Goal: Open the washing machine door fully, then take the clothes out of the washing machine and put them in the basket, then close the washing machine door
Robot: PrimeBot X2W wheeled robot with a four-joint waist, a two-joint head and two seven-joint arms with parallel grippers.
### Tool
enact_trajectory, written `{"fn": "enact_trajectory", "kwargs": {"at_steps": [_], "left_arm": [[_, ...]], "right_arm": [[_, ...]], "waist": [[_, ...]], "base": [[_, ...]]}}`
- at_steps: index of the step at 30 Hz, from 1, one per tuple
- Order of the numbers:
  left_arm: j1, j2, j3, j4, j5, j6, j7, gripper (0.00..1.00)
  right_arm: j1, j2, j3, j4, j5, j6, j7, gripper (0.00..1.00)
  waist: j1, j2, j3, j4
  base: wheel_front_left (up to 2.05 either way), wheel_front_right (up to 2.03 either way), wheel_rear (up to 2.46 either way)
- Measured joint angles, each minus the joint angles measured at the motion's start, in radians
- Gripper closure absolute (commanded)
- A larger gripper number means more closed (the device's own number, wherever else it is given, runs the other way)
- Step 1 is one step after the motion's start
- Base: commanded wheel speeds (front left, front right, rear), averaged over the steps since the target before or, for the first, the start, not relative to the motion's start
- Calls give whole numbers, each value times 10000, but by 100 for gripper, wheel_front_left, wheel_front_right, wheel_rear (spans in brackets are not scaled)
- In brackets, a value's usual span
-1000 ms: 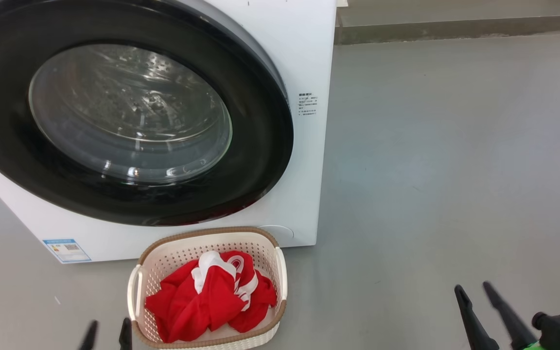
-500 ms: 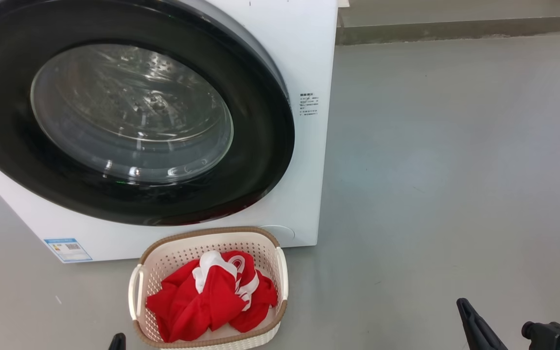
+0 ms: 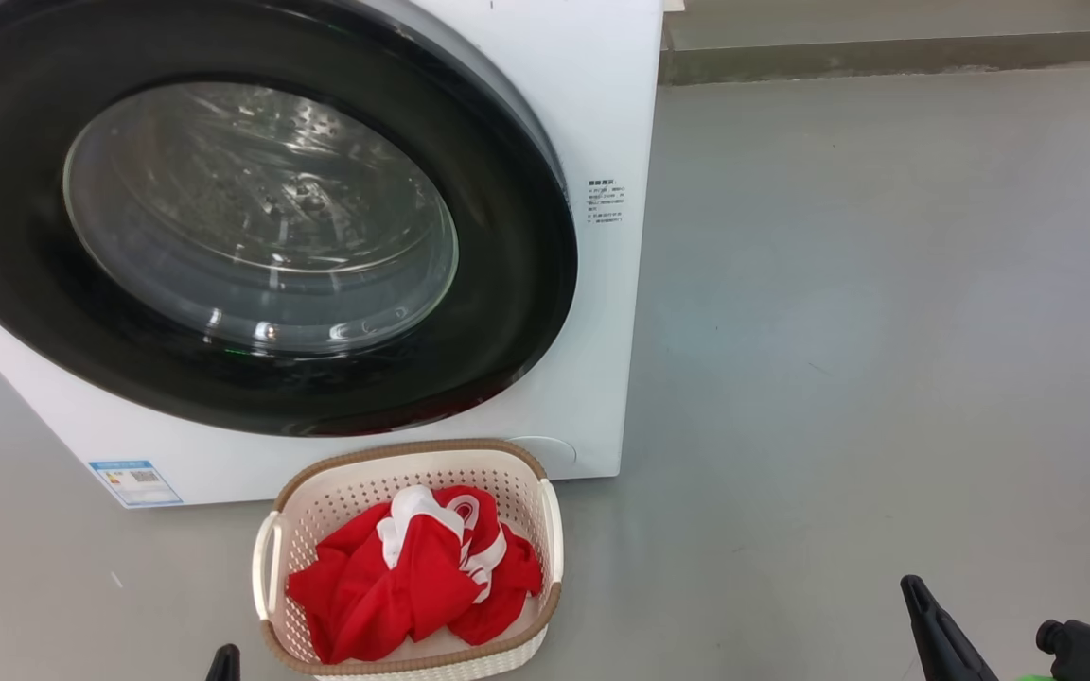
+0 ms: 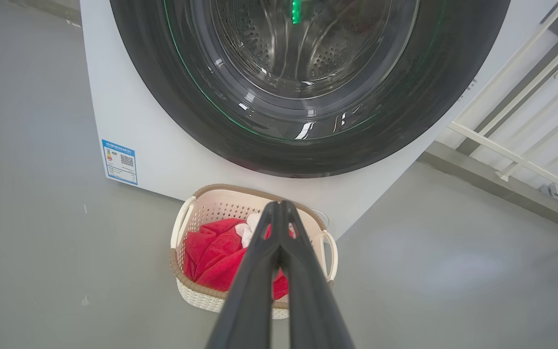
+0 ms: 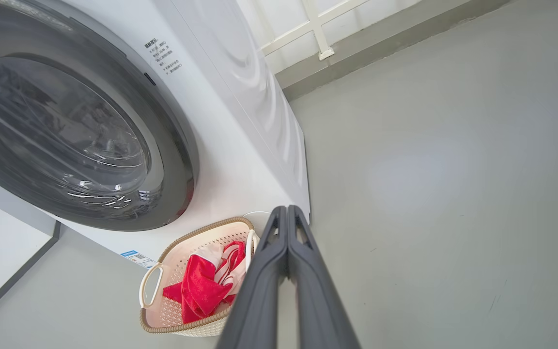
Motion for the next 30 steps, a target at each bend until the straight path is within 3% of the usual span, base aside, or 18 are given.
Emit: {"fn": "enact_trajectory", "kwargs": {"at_steps": [30], "left_arm": [[-606,12,-13,33,-3218,0,823,100]], "right_arm": [[-451,251,-585,-138,2502,0,834,100]], "waist": [[-1,0,15,105]], "base": [[0,0,0]]}}
